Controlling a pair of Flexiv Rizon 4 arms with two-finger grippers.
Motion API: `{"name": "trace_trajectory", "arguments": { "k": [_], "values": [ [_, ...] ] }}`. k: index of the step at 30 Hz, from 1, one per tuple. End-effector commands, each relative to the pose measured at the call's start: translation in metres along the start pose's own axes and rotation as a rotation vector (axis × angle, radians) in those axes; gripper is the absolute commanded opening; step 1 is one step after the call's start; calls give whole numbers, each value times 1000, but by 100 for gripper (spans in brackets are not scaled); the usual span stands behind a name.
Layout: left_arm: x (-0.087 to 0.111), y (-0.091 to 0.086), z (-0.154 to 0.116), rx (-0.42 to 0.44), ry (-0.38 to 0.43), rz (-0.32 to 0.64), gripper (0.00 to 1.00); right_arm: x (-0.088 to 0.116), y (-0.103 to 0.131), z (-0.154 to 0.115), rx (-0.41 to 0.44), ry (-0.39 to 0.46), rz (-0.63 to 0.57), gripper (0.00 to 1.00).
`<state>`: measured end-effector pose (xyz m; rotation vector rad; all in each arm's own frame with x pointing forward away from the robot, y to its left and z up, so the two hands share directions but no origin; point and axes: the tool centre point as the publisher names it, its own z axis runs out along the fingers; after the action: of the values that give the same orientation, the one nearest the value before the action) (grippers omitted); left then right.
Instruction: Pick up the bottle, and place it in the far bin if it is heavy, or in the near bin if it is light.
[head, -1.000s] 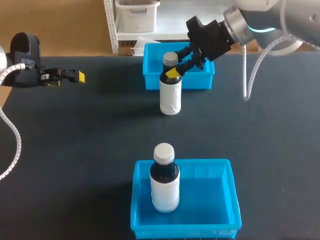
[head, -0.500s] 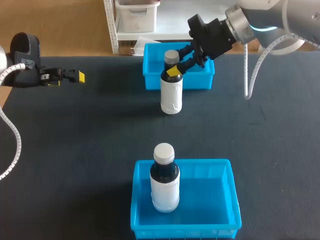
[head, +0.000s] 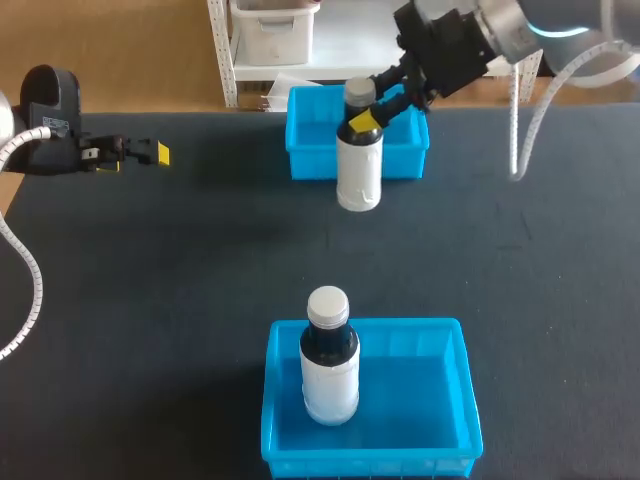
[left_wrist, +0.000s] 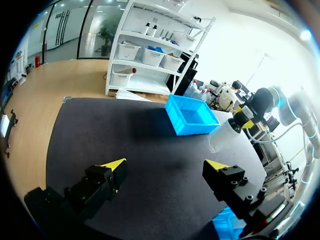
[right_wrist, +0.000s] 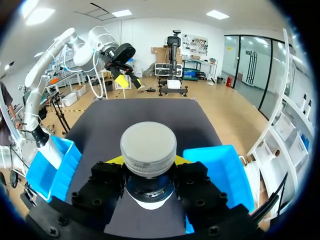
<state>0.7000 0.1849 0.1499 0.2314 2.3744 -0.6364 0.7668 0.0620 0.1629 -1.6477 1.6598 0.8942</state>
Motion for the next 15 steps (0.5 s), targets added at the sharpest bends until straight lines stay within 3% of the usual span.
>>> {"name": "trace_trajectory", "arguments": {
  "k": [1, 15],
  "values": [
    [0, 0, 0, 0, 0, 0, 100, -1, 18, -20, 51, 1, 6, 0],
    [0, 0, 0, 0, 0, 0, 100, 12, 31, -75, 146, 19, 41, 0]
  ]
}}
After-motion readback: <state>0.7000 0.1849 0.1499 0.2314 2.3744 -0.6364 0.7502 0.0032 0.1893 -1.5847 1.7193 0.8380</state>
